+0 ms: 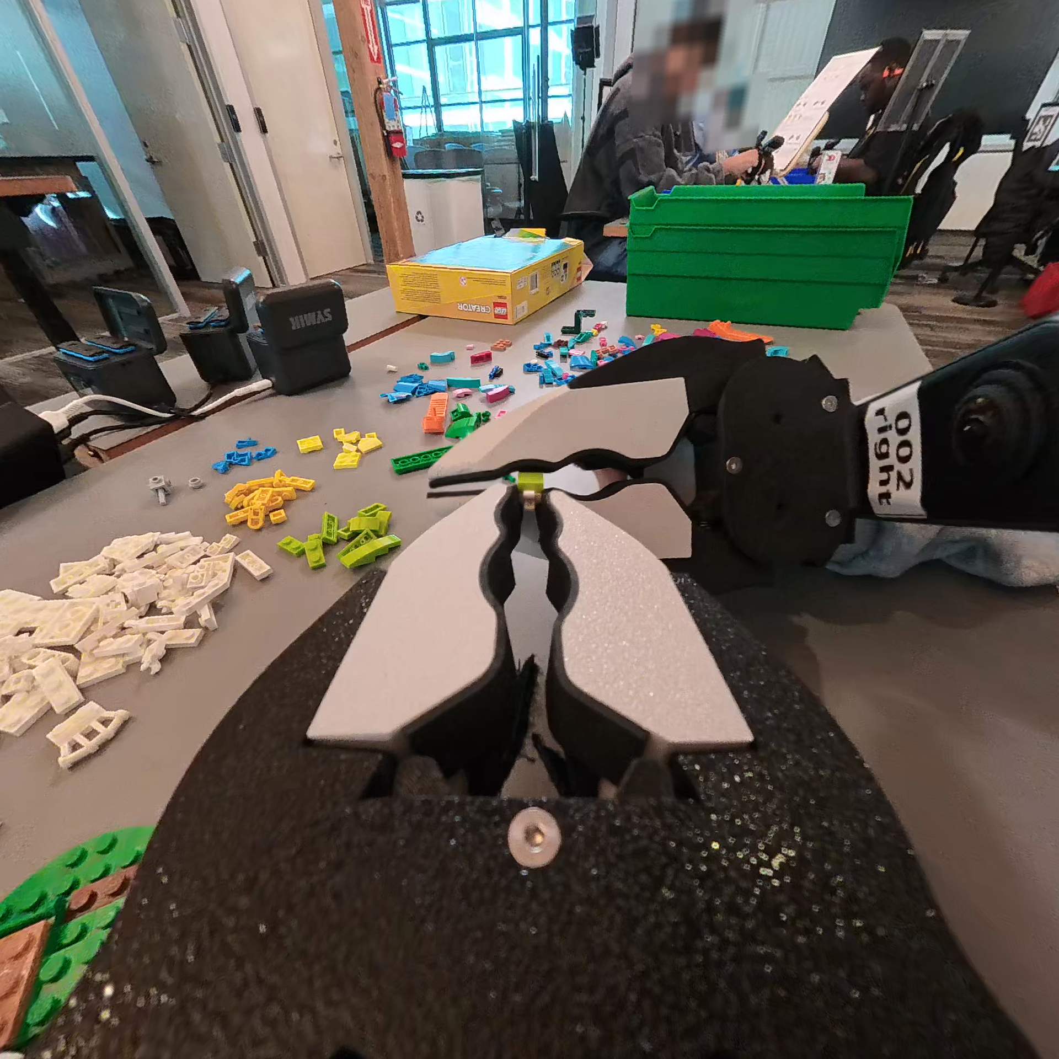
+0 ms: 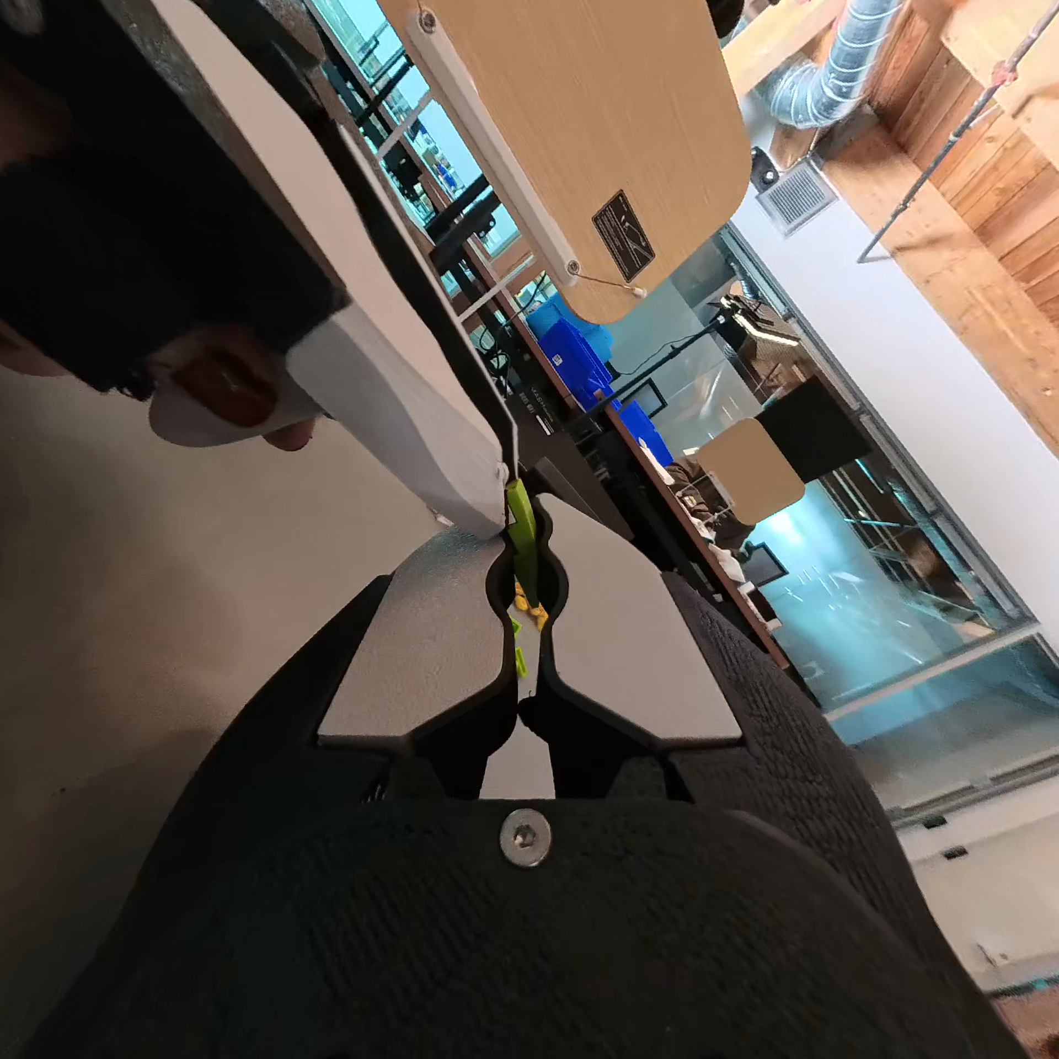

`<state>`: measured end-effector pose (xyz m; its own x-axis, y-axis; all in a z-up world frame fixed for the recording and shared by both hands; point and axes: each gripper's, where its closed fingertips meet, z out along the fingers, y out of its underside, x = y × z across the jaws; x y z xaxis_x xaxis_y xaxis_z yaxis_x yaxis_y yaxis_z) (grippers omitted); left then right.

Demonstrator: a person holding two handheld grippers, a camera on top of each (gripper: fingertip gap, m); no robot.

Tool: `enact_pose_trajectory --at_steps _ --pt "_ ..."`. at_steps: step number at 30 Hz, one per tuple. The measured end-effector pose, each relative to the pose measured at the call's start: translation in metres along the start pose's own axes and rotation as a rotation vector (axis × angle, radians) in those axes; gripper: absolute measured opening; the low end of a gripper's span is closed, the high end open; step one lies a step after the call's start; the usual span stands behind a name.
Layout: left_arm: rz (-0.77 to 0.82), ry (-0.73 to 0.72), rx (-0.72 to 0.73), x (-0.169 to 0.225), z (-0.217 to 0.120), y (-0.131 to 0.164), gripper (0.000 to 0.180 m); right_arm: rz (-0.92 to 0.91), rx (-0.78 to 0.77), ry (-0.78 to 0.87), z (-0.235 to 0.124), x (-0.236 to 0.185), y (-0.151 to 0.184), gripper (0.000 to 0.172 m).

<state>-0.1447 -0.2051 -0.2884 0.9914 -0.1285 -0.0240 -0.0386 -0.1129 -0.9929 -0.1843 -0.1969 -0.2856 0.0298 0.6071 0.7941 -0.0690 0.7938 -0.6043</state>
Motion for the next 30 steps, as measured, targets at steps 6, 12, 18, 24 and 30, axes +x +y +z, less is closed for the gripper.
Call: enact_pose_trajectory --at_steps 6,12,18,24,30 --pt "0.014 -0.02 -0.004 -0.001 0.001 0.0 0.006 -0.034 -0.022 0.04 0.0 0.003 0.002 0.002" --pt "0.008 -0.022 -0.009 -0.002 0.002 0.001 0.006 -0.036 -0.041 0.062 0.0 0.006 0.004 0.002" --pt "0.008 -0.027 -0.009 -0.002 0.003 0.001 0.006 -0.007 -0.051 0.07 0.0 0.007 0.004 0.002" --pt "0.044 -0.048 -0.011 -0.002 0.0 0.002 0.003 0.239 -0.137 0.229 -0.007 0.055 0.04 0.0" --pt "-0.027 -0.035 0.051 -0.007 -0.006 -0.005 0.003 0.178 -0.11 0.167 0.0 0.04 0.031 0.0"
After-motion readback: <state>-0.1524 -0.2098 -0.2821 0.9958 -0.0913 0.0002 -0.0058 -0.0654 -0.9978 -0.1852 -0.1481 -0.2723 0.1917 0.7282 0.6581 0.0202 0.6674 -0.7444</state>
